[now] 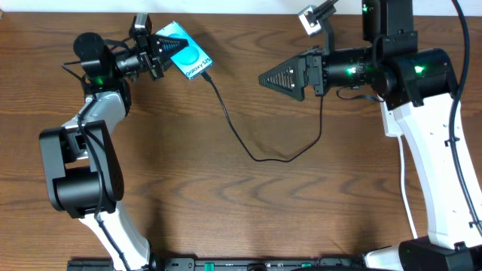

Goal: Plug charger to phone and switch on socket
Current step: 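Retract the right gripper right and lower the phone with the left gripper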

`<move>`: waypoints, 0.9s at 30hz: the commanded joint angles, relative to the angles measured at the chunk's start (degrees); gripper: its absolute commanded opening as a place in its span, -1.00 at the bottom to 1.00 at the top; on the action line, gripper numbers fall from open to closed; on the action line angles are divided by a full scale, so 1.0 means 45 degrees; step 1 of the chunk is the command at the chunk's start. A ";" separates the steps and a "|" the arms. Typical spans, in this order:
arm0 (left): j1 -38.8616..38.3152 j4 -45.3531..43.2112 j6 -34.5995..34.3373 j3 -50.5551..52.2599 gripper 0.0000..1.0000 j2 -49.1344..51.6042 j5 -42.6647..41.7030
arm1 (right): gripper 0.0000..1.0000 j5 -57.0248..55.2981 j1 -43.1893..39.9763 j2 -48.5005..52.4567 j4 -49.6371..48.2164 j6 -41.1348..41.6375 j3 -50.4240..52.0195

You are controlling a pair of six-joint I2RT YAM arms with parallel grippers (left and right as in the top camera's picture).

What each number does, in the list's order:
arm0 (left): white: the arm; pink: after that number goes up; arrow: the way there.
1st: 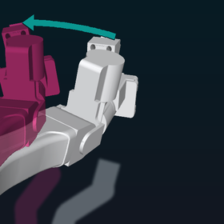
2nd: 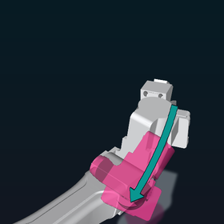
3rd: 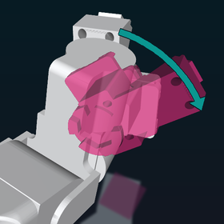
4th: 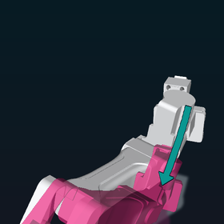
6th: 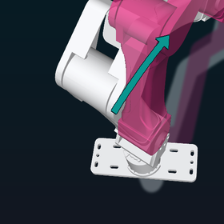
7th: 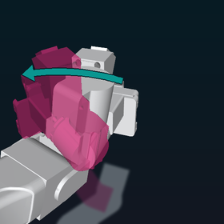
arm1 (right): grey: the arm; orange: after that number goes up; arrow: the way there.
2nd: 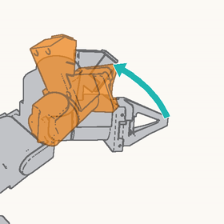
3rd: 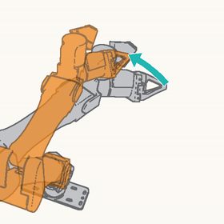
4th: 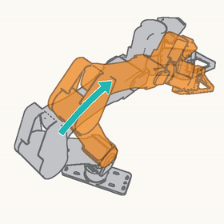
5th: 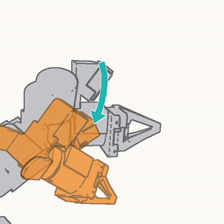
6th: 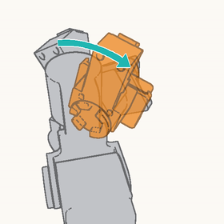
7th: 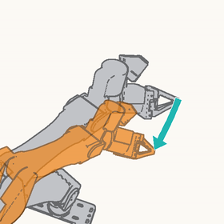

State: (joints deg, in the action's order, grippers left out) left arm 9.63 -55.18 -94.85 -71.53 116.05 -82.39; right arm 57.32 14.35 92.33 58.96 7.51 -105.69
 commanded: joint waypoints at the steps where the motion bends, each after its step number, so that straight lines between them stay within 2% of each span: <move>1: 0.0015 0.1579 0.1953 -0.0078 -0.86 -0.0068 0.0801 | 0.99 -0.0053 -0.0097 -0.0287 0.0170 0.0146 -0.0112; 6: 0.0010 0.5387 0.5027 -0.0078 -0.86 -0.0068 0.1311 | 0.98 -0.0049 -0.0097 -0.0291 0.0287 0.0146 -0.0112; 9: 0.0010 0.6868 0.6392 -0.0078 -0.86 -0.0068 0.1530 | 0.99 -0.0049 -0.0097 -0.0291 0.0287 0.0146 -0.0112; 16: 0.0010 0.9292 0.8485 -0.0078 -0.86 -0.0068 0.2181 | 0.98 -0.0049 -0.0097 -0.0291 0.0296 0.0146 -0.0112; 22: 0.0010 1.2993 1.1264 -0.0078 -0.85 -0.0068 0.3594 | 0.99 -0.0049 -0.0097 -0.0291 0.0389 0.0146 -0.0112; 27: 0.0010 1.4945 1.2823 -0.0078 -0.85 -0.0068 0.4507 | 0.99 -0.0049 -0.0097 -0.0291 0.0393 0.0146 -0.0112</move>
State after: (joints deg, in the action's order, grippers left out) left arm 9.63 8.95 -45.80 -71.33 116.07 -65.12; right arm 56.86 14.35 92.07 60.69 7.73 -105.71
